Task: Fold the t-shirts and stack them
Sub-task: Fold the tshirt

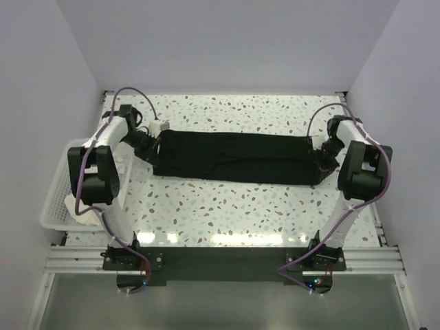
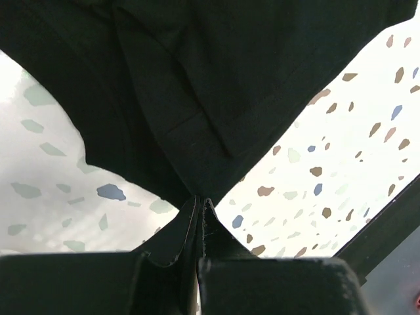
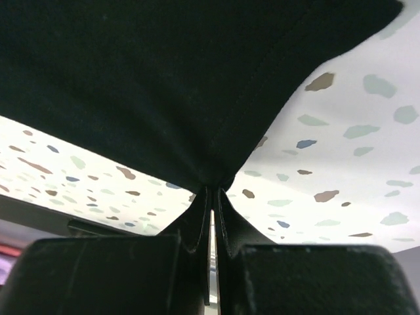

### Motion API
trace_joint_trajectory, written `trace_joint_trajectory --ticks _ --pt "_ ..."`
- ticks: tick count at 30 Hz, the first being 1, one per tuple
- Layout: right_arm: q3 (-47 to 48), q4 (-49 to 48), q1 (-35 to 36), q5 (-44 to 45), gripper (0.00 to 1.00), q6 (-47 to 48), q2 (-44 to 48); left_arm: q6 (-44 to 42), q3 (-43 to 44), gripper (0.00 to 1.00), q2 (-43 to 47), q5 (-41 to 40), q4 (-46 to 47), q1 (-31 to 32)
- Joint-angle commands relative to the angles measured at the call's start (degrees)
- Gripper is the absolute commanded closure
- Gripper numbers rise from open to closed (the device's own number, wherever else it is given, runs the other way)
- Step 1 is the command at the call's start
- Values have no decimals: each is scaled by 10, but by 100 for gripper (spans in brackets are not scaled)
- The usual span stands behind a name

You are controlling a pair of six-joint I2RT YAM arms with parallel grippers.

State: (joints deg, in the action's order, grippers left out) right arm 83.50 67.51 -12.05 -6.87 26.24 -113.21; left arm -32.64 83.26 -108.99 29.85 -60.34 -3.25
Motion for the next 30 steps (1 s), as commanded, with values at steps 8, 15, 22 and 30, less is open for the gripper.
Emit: trace_joint_trajectory --ticks 8,15,22,30 --pt "-142 -127 -3 67 100 76 74 4 -65 100 37 -28 54 -13" --pt "-144 -124 -2 75 92 63 43 21 -65 100 -7 -32 70 -11" --pt "-85 -37 -3 46 45 74 109 23 -24 59 58 18 58 -11" --pt "-38 -27 26 -54 62 19 126 78 -68 49 77 29 100 28"
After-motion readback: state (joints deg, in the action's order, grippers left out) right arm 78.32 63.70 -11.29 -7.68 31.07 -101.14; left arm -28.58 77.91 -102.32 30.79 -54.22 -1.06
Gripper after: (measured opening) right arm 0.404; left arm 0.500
